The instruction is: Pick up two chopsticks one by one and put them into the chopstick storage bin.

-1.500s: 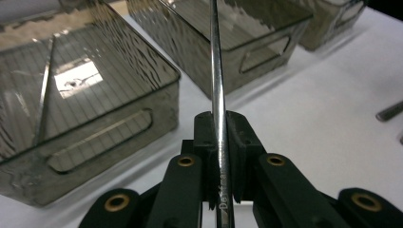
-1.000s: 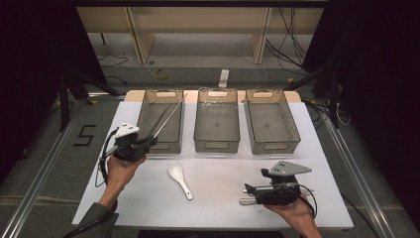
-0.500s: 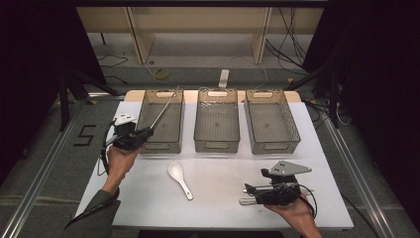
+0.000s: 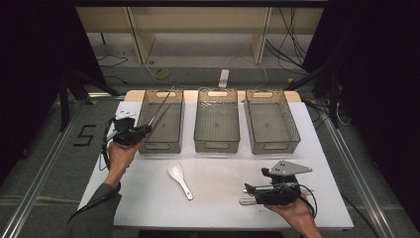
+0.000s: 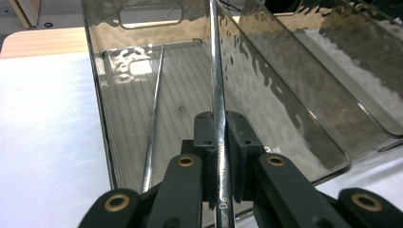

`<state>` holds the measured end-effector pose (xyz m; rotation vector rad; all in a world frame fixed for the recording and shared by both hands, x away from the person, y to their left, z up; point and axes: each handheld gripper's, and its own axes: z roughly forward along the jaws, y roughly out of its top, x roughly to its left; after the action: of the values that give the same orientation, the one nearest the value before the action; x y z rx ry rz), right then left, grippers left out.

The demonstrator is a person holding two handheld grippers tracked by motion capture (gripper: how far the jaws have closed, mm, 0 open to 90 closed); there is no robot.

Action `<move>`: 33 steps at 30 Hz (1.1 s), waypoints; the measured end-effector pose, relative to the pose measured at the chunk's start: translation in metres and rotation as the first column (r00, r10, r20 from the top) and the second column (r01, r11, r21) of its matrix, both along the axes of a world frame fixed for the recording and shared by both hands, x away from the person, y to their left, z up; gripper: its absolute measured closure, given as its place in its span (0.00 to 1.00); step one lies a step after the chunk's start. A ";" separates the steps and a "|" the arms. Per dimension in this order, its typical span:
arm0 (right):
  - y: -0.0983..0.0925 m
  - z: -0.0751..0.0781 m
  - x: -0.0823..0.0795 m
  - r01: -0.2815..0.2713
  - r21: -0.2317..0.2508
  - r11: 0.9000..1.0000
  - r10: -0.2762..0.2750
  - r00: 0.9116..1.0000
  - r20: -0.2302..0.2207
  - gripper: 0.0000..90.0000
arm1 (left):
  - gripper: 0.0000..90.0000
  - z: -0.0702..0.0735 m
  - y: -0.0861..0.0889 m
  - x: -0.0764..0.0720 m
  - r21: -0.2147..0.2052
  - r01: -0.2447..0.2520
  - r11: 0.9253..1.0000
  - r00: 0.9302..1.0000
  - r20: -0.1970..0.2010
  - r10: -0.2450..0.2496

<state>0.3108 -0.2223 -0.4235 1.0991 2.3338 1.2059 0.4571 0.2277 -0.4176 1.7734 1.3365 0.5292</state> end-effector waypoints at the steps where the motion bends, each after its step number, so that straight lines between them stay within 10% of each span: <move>1: 0.000 0.000 0.000 0.000 0.002 1.000 0.000 1.000 0.001 0.25 | 0.92 0.000 -0.001 0.001 0.006 0.001 1.000 1.000 -0.004 -0.001; 33: 0.004 -0.001 -0.001 -0.030 -0.013 0.999 0.030 0.999 -0.017 0.26 | 0.85 -0.011 -0.003 0.024 0.041 -0.020 0.999 0.998 -0.061 0.022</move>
<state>0.3098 -0.2184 -0.4247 1.0771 2.3756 1.1948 0.4811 0.2246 -0.4285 1.8235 1.3973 0.5204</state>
